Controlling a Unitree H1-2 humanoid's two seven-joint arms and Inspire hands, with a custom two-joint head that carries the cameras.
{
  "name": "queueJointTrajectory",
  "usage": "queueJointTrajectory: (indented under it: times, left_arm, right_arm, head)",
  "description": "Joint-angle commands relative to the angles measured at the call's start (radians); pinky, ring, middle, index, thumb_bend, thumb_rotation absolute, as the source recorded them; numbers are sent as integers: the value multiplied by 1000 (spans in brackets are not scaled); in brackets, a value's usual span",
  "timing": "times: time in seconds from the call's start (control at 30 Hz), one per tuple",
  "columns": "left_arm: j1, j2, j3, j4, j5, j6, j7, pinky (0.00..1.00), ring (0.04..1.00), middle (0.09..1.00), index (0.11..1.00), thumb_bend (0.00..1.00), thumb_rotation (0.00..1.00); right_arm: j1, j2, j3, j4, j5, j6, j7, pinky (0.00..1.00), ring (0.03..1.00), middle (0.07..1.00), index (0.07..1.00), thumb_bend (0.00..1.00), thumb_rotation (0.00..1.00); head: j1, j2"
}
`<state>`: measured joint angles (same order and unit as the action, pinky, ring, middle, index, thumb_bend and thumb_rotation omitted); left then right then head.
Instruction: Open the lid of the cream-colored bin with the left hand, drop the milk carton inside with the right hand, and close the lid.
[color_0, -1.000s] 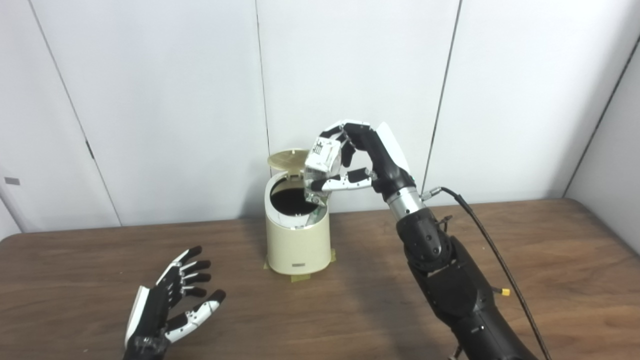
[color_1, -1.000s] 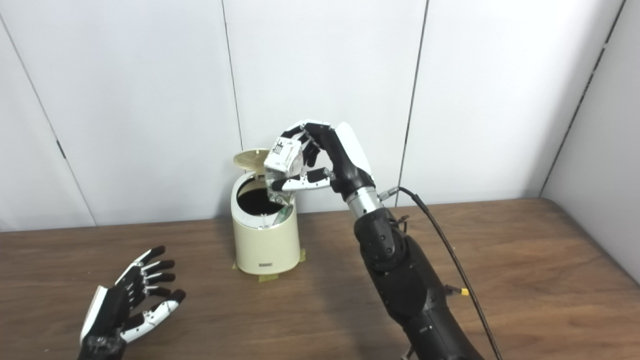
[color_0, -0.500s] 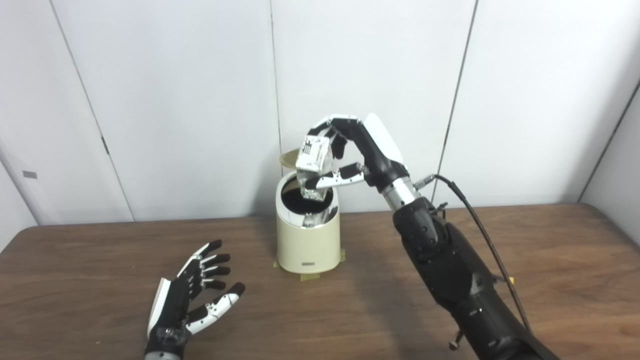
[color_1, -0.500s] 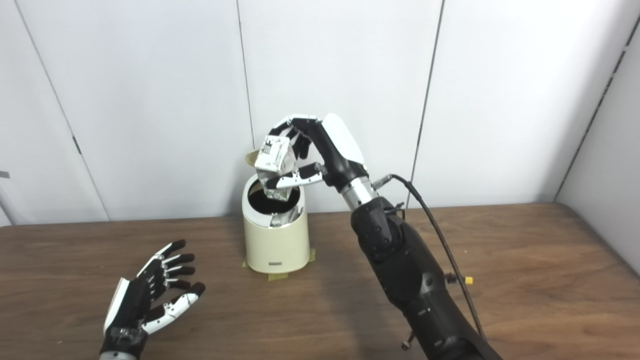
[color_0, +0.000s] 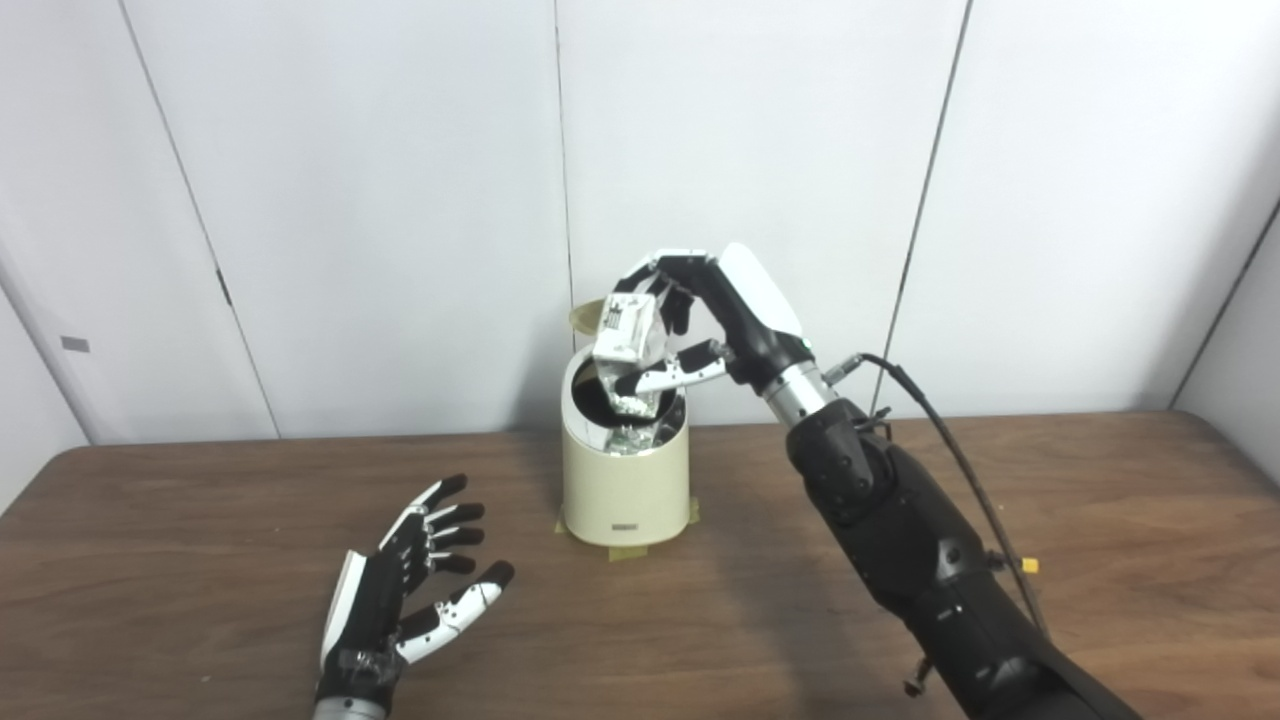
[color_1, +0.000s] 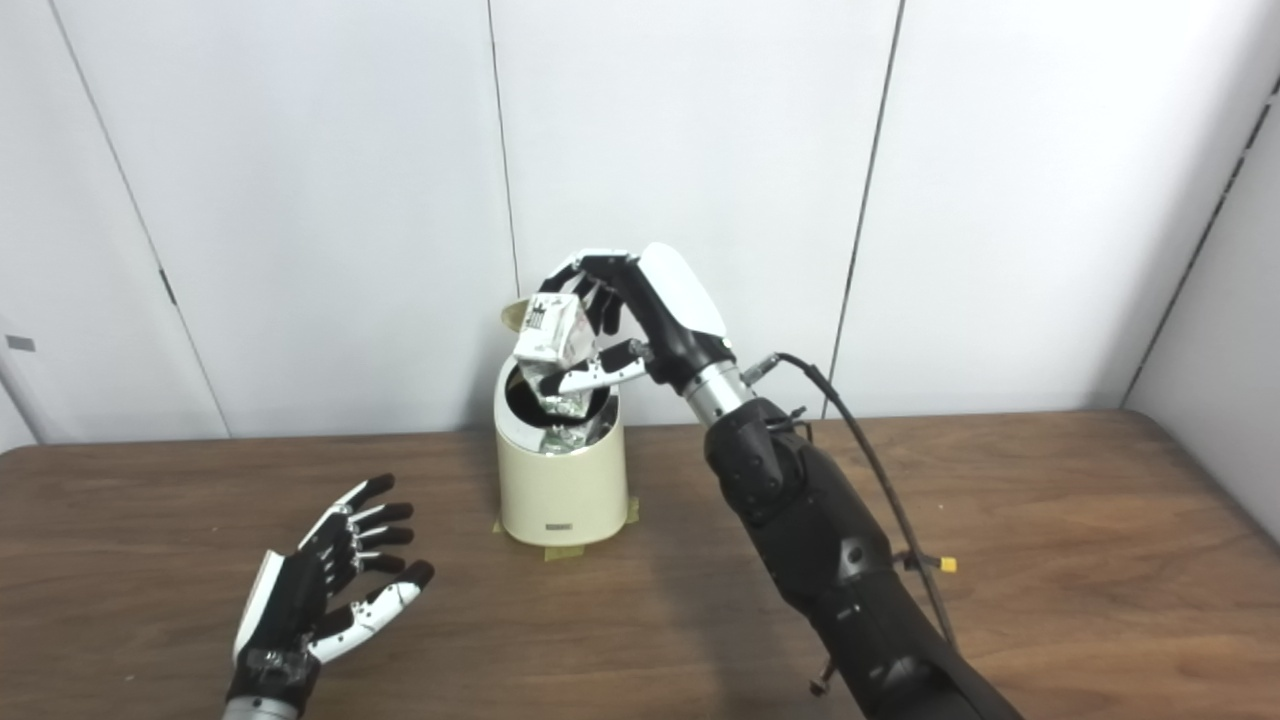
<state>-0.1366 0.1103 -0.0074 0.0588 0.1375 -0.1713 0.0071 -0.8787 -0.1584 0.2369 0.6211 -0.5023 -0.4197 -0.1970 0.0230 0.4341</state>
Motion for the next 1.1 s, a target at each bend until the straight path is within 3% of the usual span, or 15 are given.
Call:
queueJointTrajectory:
  times: [0.0, 0.57, 1.07]
  left_arm:
    - [-2, -12, -4, -29, 17, -5, 16, 625, 723, 775, 870, 642, 182]
    - [5, -20, -5, -52, 27, 12, 15, 610, 715, 768, 862, 646, 179]
    - [7, -23, -14, -62, 43, 33, 25, 608, 712, 772, 861, 639, 186]
  right_arm:
    - [-95, -22, 12, -6, -2, -50, -64, 269, 320, 431, 525, 522, 0]
    - [-126, -93, 203, 58, -13, -50, -201, 257, 313, 421, 521, 522, 0]
    - [-140, -138, 317, 76, 4, -50, -251, 265, 320, 429, 519, 523, 0]
  head:
    - [4, 3]
    - [15, 20]
    - [29, 33]
